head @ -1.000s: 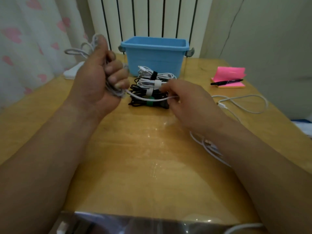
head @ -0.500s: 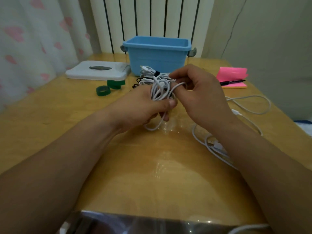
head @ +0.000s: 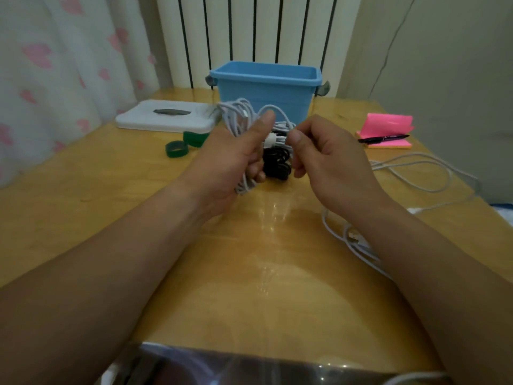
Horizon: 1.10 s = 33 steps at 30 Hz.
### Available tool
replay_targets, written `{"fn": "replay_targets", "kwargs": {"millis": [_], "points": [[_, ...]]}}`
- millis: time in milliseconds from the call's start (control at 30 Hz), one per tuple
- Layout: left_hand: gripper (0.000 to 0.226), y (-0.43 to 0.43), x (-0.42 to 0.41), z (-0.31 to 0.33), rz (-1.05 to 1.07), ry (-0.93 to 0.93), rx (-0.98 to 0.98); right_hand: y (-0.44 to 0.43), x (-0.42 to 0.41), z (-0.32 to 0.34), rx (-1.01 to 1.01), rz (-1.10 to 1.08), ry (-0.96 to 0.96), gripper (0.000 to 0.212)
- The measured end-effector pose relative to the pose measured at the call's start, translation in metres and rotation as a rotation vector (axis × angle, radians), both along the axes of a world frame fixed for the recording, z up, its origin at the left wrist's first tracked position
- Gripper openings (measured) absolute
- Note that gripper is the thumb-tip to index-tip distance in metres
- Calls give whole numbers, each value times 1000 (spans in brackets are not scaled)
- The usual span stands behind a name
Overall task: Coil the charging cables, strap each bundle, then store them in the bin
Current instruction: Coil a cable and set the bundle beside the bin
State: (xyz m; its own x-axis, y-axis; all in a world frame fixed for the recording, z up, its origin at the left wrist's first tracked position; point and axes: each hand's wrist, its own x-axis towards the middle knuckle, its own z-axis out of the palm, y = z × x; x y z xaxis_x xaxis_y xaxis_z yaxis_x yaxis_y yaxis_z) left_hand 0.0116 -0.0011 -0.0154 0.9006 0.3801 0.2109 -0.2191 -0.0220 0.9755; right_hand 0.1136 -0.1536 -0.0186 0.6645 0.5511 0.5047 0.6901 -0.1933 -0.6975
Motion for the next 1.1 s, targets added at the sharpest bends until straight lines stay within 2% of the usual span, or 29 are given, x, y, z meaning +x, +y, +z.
{"fn": "replay_targets", "kwargs": {"millis": [67, 167, 267, 333, 400, 500, 567, 600, 667, 767, 967, 1100], "points": [[34, -10, 3, -3, -19, 3, 37, 4, -11, -3, 7, 74, 20, 16], [45, -19, 5, -3, -62, -18, -48, 7, -16, -3, -13, 144, -16, 10], [32, -19, 6, -3, 30, 2, -89, 5, -17, -2, -73, 157, -83, 8], [23, -13, 9, -3, 114, -32, -108, 5, -19, -2, -115, 172, -114, 17], [18, -2, 12, -1, 156, -96, -233, 6, -19, -2, -174, 154, -144, 20], [18, 19, 7, 10, 113, -202, -580, 2, -8, -2, -290, 70, -221, 9], [21, 32, 1, 15, 105, -200, -628, -4, 1, -1, -317, 1, -243, 5], [22, 37, -1, 16, 120, -168, -558, -7, 6, 0, -315, -46, -250, 5], [23, 43, -4, 13, 156, -85, -278, -12, 14, 5, -270, -142, -263, 9], [20, 32, -5, 8, 82, 49, 43, -16, 21, 11, -141, -220, -208, 14], [24, -4, -5, 5, -96, 244, 387, -11, 14, 11, -30, -199, -152, 16], [21, -16, -7, 3, -91, 315, 546, -10, 9, 13, -6, -175, -156, 16]]}}
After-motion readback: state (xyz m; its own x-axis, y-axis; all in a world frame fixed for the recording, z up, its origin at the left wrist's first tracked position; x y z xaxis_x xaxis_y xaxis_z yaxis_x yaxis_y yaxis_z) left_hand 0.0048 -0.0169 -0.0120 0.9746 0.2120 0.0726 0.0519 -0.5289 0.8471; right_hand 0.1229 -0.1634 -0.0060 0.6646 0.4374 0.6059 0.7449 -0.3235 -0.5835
